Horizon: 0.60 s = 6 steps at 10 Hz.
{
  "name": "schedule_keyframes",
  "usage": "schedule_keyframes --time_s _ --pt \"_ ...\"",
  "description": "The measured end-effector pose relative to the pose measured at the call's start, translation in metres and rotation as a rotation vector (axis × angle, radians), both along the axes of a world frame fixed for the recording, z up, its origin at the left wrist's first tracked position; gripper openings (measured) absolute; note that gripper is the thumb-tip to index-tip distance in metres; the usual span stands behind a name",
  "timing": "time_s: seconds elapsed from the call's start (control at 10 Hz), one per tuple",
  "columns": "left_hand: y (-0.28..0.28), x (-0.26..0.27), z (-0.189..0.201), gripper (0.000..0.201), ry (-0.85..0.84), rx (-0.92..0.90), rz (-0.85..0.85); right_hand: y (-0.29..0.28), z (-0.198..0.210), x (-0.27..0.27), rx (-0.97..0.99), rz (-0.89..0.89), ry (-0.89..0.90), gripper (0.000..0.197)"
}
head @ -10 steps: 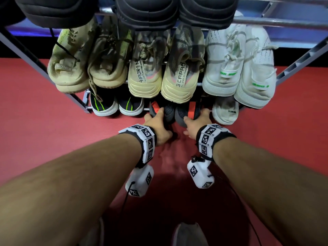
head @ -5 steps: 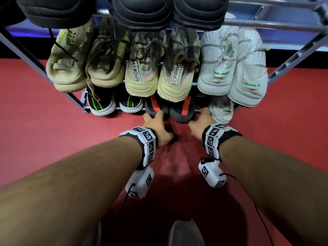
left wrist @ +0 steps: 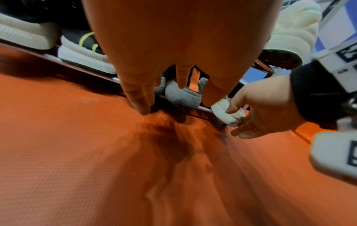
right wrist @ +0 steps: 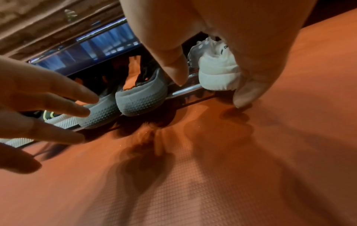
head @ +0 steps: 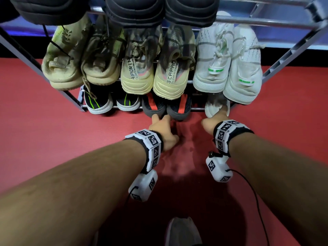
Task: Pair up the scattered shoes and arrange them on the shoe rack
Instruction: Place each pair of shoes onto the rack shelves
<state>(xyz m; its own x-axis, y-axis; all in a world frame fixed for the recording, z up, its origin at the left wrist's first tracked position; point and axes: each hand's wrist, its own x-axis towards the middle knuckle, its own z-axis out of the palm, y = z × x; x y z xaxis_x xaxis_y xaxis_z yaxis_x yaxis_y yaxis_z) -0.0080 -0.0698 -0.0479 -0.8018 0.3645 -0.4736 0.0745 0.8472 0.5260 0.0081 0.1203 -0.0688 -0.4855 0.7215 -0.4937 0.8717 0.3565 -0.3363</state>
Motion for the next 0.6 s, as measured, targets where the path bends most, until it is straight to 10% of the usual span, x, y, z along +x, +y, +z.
schedule_keyframes --time_s 0.4,0.6 --pt "-0.021 -0.008 0.006 0.06 0.056 -0.004 0.014 -0.017 0.003 0.003 0.046 0.073 0.128 0.087" --pt "-0.042 -0.004 0.038 0.048 0.152 0.008 0.018 -0.068 0.034 0.0 0.053 0.227 0.173 0.039"
